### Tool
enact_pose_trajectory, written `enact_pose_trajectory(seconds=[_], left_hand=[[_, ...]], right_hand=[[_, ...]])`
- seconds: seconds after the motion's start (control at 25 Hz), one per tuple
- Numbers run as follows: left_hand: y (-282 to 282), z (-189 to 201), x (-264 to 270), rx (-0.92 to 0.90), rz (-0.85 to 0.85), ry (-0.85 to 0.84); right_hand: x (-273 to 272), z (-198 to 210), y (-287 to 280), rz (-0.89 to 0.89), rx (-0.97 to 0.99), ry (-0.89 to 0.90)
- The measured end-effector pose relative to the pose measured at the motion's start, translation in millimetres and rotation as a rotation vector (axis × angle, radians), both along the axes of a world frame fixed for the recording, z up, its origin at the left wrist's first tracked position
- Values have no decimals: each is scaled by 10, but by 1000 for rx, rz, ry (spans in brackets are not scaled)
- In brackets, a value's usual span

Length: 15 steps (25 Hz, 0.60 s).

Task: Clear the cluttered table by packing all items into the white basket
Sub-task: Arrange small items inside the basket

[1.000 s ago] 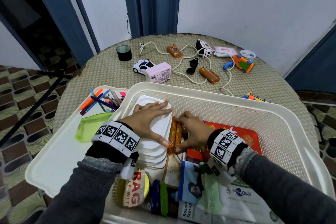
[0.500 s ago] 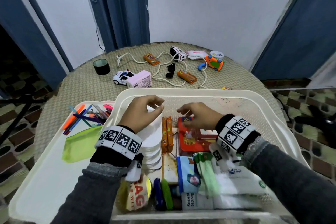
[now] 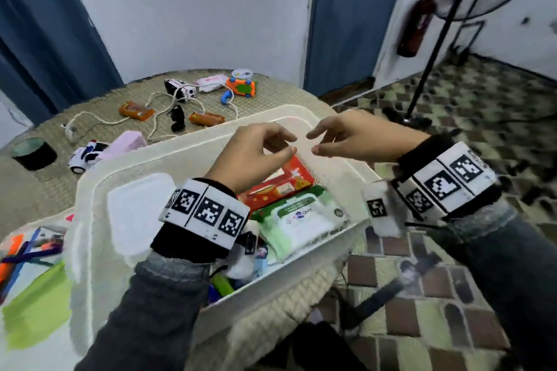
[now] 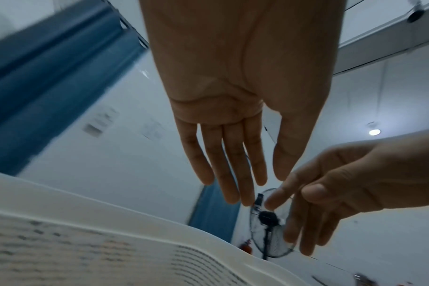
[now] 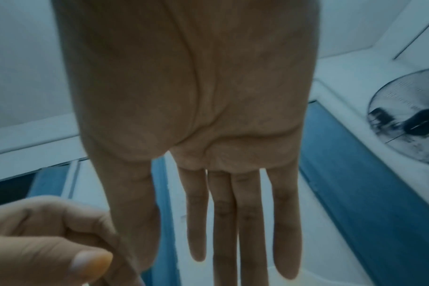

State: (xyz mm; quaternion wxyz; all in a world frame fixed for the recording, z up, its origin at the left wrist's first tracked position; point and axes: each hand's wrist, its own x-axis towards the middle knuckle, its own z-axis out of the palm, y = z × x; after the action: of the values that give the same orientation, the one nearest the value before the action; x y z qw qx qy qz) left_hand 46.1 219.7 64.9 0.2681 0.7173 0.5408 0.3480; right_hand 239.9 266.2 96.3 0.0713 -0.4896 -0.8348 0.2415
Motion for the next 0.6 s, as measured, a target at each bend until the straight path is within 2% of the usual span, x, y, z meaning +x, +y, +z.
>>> enact_pose_trajectory(seconds=[0.16,0.32,0.48,0.6], left_hand=[[81,106,770,52,-175,-52],[179,168,1647,87,-374,-80],[324,-254,2503,-9,-519,-57],[594,-744,3048,-133,-539,-42]], right_hand=[[767,-197,-220,-264,49,131],[1523,-478,-440,-509,32,344],[2228,-867,-477,-680,24,393],[2801,-1247,-265,-757,-79,431]])
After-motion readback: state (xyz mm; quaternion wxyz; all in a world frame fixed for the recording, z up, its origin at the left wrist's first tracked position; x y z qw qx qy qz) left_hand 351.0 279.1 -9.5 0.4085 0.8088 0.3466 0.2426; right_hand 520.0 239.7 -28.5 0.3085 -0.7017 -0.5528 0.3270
